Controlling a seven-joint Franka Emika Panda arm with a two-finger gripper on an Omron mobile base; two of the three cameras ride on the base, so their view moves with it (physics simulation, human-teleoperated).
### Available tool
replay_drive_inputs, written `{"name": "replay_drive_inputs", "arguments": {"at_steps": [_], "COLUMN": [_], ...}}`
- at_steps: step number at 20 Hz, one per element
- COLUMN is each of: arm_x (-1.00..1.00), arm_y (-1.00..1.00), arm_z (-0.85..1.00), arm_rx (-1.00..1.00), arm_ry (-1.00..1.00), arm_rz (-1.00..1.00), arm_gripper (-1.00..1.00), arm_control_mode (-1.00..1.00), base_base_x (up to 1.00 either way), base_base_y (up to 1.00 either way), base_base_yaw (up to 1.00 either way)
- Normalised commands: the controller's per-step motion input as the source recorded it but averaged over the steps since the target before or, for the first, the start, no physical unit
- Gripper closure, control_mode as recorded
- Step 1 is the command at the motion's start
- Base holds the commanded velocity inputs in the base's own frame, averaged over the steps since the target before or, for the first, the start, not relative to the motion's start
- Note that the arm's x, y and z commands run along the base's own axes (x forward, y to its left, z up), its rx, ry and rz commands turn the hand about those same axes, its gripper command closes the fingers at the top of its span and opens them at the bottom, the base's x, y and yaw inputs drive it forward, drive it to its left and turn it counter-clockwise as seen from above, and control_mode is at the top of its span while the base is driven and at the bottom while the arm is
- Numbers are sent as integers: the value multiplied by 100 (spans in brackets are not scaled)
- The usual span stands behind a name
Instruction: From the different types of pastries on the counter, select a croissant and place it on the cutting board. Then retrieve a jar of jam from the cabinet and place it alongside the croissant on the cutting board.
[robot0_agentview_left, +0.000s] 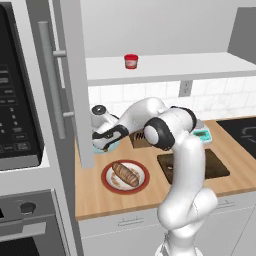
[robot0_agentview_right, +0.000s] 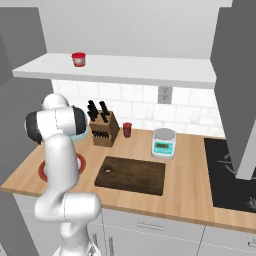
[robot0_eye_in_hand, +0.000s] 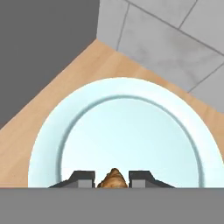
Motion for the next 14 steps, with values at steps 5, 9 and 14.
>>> {"name": "replay_drive_inputs", "arguments": {"at_steps": [5,9,14], "arm_x": [-56,-12,-1], "arm_y": [-10,0,0], "arm_z": [17,45,54], "arm_rx": [0,0,0], "arm_ry": [-1,0,2], "arm_rz": [0,0,0], "arm_gripper": [100,100,100], "arm_control_mode": [-100,-100,-100], "base_base_x": [0,0,0], "base_base_y": [0,0,0], "base_base_yaw": [0,0,0]}}
